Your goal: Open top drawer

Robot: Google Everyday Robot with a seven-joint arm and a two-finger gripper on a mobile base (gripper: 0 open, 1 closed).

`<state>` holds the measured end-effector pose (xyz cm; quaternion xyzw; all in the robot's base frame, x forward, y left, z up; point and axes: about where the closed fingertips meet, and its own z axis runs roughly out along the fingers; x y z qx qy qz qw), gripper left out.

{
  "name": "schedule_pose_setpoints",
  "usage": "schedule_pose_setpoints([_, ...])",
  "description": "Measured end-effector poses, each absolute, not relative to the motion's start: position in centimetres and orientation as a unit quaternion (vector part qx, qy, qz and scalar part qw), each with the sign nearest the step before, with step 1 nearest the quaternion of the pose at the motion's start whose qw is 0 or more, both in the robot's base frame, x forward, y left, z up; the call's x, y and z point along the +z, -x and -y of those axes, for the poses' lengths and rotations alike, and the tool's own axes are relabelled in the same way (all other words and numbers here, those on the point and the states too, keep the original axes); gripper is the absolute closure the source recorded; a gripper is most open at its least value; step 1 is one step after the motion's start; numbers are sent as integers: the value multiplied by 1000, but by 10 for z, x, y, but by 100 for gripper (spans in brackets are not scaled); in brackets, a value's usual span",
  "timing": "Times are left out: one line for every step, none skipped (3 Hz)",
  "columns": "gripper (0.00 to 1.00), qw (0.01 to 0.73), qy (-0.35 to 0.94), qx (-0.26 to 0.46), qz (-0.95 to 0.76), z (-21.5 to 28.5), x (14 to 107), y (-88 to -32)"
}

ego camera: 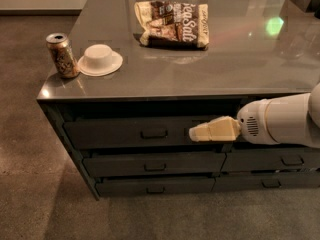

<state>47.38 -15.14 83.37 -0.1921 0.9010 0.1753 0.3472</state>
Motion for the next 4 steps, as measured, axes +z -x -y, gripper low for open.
schedule_pose_setpoints([0,359,189,175,-897,153,834,-474])
schedule_pose_setpoints([18,376,185,180,-890,148,824,-485])
schedule_pose_setpoints([42,397,185,181,-881,138,817,-500])
schedule_pose_setpoints([65,409,180,180,-876,132,807,-518])
